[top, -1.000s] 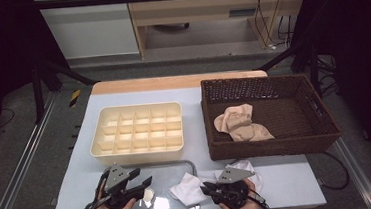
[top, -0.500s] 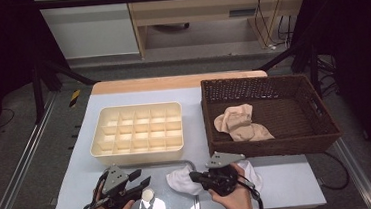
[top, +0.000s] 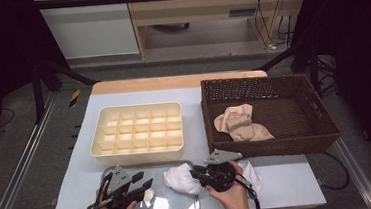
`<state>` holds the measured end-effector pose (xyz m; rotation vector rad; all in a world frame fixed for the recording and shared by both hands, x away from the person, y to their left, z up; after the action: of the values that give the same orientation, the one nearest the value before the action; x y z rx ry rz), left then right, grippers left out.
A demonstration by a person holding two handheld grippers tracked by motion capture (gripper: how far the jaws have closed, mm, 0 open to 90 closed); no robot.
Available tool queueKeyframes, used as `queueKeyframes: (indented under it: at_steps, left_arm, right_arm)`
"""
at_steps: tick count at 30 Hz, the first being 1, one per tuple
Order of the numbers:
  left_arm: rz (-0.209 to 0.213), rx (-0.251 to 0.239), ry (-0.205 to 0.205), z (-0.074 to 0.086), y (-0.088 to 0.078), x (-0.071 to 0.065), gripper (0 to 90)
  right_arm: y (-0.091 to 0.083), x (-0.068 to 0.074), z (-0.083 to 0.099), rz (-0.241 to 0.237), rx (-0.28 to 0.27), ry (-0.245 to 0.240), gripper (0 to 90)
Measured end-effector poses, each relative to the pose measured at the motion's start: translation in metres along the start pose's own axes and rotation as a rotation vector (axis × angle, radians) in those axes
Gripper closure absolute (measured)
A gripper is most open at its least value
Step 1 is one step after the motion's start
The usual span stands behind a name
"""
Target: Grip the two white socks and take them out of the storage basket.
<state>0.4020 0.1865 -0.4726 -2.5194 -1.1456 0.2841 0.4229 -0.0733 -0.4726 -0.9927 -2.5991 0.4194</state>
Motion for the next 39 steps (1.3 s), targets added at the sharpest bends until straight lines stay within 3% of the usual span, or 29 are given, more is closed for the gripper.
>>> queueKeyframes:
  at_steps: [3,8,13,16,18,22,26,29,33,34,39]
  left_arm:
    - [-0.006,0.003,-0.004,0.000,0.000,0.001,56.5]
    - [-0.017,-0.005,-0.010,-0.001,-0.004,0.005,55.2]
    - [-0.025,-0.005,-0.017,-0.002,-0.005,0.009,54.7]
    - [-0.026,-0.010,-0.019,-0.002,-0.005,0.010,54.4]
    - [-0.027,-0.008,-0.019,-0.002,-0.005,0.010,54.4]
    - [-0.025,-0.005,-0.022,-0.001,-0.005,0.011,54.3]
    - [-0.026,-0.001,-0.024,0.000,-0.004,0.011,54.2]
    - [-0.025,0.003,-0.028,0.000,-0.003,0.012,53.9]
    - [-0.017,0.003,-0.027,0.001,-0.004,0.011,53.6]
    - [-0.015,0.001,-0.028,0.000,-0.004,0.011,53.5]
    - [-0.012,0.001,-0.028,0.000,-0.005,0.012,53.3]
  right_arm:
    - [-0.017,0.004,0.004,-0.012,-0.044,-0.018,73.1]
    - [-0.027,0.017,0.017,-0.051,-0.041,-0.031,71.3]
    - [-0.018,0.024,0.029,-0.061,-0.018,-0.063,60.2]
    - [-0.009,0.023,0.037,-0.053,0.015,-0.093,62.2]
    - [-0.005,0.023,0.040,-0.058,0.029,-0.098,71.0]
    - [-0.010,0.026,0.036,-0.073,0.029,-0.091,86.0]
    - [-0.017,0.028,0.027,-0.094,0.018,-0.083,87.3]
    - [-0.023,0.028,0.012,-0.111,-0.029,-0.055,86.7]
    - [-0.019,0.028,-0.008,-0.130,-0.057,-0.023,86.3]
    - [-0.015,0.027,-0.011,-0.127,-0.057,-0.019,86.3]
    - [0.017,0.010,-0.018,0.009,-0.006,0.028,85.4]
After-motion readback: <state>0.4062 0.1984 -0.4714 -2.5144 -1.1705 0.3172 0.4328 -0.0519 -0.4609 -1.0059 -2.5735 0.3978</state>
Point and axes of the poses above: each handheld gripper's, and its own axes: y roughly forward along the jaws, z roughly out of its underside, x roughly to its left, the point moved 4 cm from there along y, roughly forward along the jaws, and after that the axes turned 11 degrees about -x, right-handed, at the moved point
